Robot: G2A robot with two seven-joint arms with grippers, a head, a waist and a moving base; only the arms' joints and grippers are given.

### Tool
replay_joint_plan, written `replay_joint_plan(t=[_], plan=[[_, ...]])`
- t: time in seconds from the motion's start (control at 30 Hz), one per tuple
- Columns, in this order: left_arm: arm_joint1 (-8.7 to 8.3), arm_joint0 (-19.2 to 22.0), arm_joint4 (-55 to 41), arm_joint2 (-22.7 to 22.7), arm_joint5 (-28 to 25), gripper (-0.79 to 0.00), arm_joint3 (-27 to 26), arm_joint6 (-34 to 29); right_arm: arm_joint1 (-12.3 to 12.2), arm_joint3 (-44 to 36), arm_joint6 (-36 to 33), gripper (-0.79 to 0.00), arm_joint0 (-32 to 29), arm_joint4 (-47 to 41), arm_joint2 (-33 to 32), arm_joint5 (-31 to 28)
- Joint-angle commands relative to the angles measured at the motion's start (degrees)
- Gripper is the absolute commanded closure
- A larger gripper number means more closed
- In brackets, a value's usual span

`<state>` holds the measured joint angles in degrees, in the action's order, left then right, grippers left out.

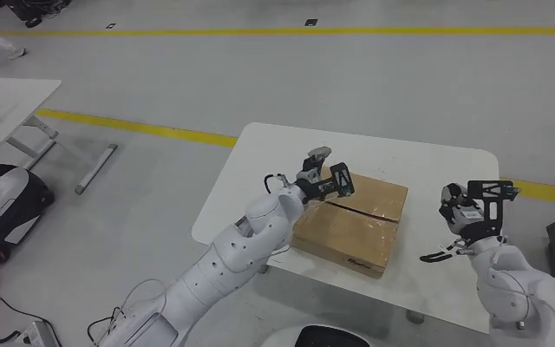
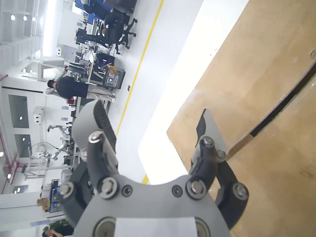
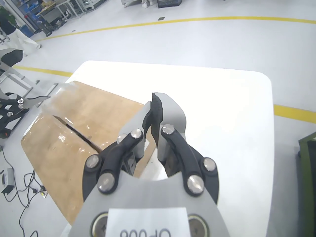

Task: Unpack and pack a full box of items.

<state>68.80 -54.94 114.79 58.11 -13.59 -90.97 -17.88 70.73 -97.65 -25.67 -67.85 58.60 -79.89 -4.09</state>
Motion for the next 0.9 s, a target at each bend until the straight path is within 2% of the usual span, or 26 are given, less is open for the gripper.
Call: replay_joint_plan(t=[0.0, 0.27, 0.33, 0.47, 0.57, 0.7, 0.87], plan=[[0.41, 1.0, 0.2, -1.1, 0.2, -0.785, 0.6, 0.5, -0.2, -0.7, -0.1, 0.000, -1.0, -0.6, -2.0, -0.1], [1.94, 3.2, -1.8, -5.1, -2.5, -0.785, 1.4, 2.4, -0.7, -2.9, -0.2, 0.000, -4.1, -1.8, -5.8, -0.1], [2.24, 2.8, -5.3, -5.8, -5.4, -0.785, 1.3, 3.9, -0.8, -3.2, -0.2, 0.000, -4.5, -1.8, -5.9, -0.1], [2.38, 2.2, -9.8, -4.9, -9.2, -0.785, 0.7, 2.1, -0.8, -3.5, 0.0, 0.000, -4.9, -2.1, -6.2, 0.0], [2.29, 1.8, -20.6, -0.5, -13.2, -0.785, 0.8, -3.1, -0.9, -3.7, -0.2, 0.000, -5.0, -2.3, -6.3, 0.0], [2.03, 3.3, -40.4, 7.2, -17.5, -0.785, 3.0, -16.2, -0.9, -3.9, -0.6, 0.000, -4.8, -2.5, -6.2, -0.5], [2.12, 8.1, -71.5, 13.2, -16.5, -0.785, 11.9, -34.6, -1.0, -3.8, -1.0, 0.000, -4.3, -2.2, -5.4, -1.0]])
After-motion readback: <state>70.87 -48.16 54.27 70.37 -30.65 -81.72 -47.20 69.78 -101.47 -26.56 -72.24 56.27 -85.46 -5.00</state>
